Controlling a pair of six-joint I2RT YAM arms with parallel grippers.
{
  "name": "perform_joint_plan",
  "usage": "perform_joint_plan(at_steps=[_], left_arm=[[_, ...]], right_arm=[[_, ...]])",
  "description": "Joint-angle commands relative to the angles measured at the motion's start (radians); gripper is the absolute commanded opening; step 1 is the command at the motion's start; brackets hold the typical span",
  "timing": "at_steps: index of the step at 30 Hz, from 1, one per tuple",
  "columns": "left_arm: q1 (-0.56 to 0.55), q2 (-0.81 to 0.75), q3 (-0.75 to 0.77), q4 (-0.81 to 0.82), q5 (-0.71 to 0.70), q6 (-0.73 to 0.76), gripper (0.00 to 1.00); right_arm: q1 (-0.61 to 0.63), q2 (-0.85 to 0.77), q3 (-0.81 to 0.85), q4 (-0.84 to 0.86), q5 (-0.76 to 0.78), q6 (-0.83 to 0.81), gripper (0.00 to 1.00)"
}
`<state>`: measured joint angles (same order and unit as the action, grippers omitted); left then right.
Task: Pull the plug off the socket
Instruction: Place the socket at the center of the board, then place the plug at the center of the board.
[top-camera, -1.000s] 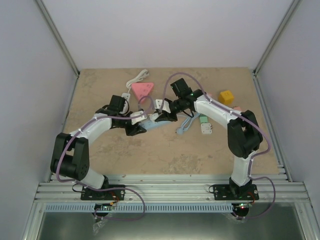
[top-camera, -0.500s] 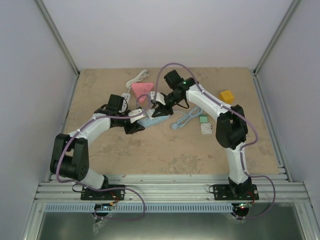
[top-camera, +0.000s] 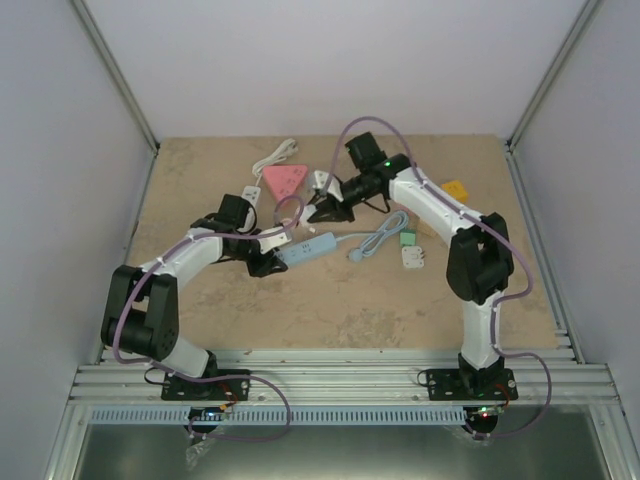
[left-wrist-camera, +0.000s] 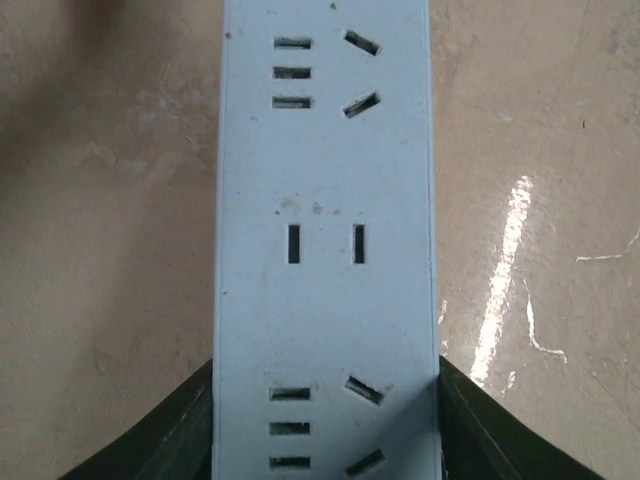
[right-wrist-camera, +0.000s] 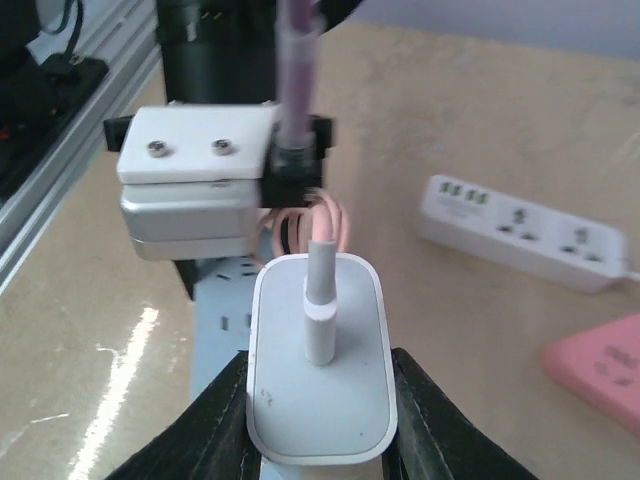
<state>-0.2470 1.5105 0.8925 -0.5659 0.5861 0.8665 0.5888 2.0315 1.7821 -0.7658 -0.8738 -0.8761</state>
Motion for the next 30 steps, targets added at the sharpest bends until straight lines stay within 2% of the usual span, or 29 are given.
perform_joint_plan(at_steps=[1,6,13,22,30], left_arm=[[-0.003,0.012,-0.005,-0.037,0.016,0.011,0.00],[0.004,0.008,-0.005,-0.024,0.016,-0.003,0.00],[0.039,0.015,-0.001,0.084,-0.044,-0.127,0.00],[0.067,0.001,-0.055,0.259,-0.256,-0.353,0.00],[0.106,0.099,-0.016,0.315,-0.385,-0.499,0.00]], right_arm=[[-0.065,-0.019,0.069,0.012,-0.151,-0.035,0.01],[-0.068,-0.022,0.052,0.031,-0.106,0.016,0.01],[-0.152,-0.052,-0.006,0.179,-0.072,0.278,0.01],[-0.282,-0.206,-0.190,0.305,0.005,0.371,0.01],[-0.409,-0.289,-0.332,0.362,0.062,0.483,0.01]])
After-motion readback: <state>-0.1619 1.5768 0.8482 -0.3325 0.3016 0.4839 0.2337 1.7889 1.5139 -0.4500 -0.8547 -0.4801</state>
